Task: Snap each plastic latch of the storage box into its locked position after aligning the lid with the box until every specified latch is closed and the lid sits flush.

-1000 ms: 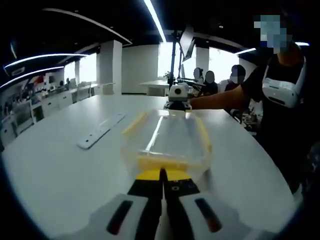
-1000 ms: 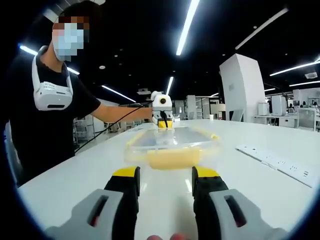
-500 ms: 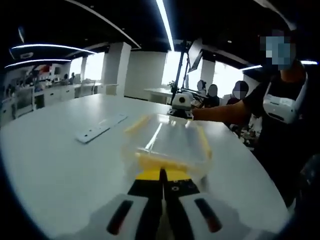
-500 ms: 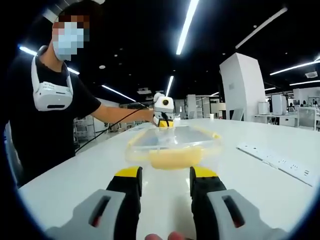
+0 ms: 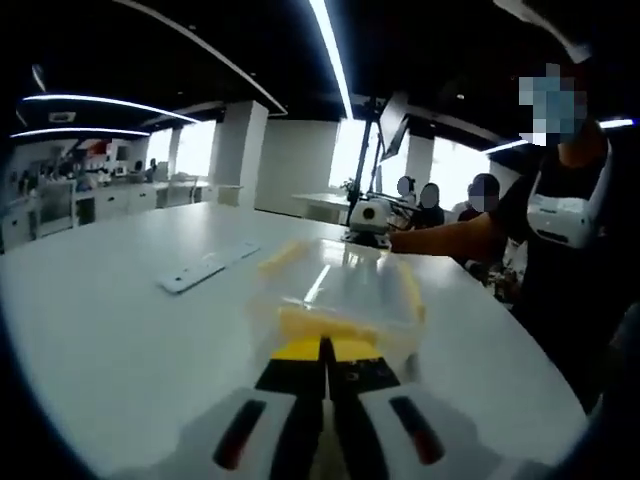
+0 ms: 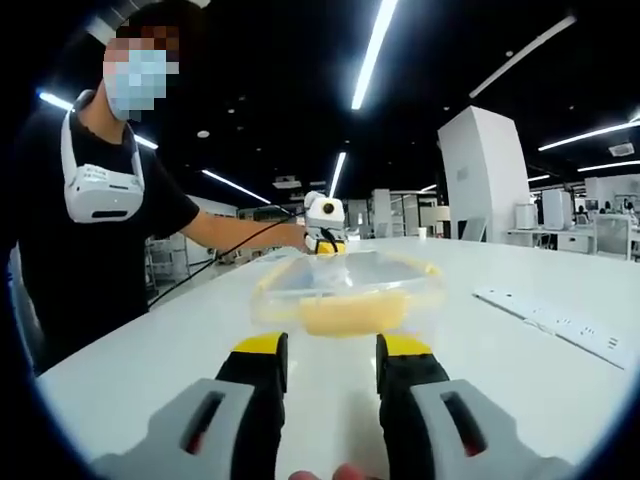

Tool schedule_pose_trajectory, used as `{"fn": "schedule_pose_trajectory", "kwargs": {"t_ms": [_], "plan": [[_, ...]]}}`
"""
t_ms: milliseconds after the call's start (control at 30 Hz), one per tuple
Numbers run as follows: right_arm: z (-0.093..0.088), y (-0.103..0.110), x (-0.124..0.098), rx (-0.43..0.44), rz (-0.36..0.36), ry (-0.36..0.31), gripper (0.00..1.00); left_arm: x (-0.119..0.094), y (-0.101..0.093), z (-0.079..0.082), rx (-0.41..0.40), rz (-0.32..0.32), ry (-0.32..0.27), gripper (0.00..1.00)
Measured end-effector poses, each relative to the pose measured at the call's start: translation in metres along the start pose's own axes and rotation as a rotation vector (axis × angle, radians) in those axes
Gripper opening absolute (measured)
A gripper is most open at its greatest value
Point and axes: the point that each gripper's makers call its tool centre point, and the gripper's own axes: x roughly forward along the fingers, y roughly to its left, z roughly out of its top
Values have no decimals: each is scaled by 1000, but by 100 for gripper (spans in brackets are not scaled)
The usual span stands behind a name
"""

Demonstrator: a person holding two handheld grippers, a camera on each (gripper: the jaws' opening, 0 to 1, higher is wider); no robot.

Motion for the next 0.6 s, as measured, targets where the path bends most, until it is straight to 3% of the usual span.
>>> {"fn": "schedule_pose_trajectory", "kwargs": {"t_ms": [100, 167, 300, 367, 500, 600], "plan": [[0, -1, -1, -9, -14, 0, 34, 0, 2, 3, 17, 16, 11, 0], [0, -3, -1, -9, -20, -1, 35, 0, 6, 13, 41, 51, -10, 2], [0, -5, -1, -2, -22, -2, 35, 2, 4, 33, 70, 47, -34, 3], [0, -5, -1, -3, -22, -2, 35, 6, 2, 33, 72, 32, -16, 3], [0, -4, 0, -5, -22, -2, 35, 12, 4, 16, 72, 22, 56, 1], [1, -5, -1, -8, -23, -3, 34, 12, 4, 21, 88, 10, 19, 0]]}}
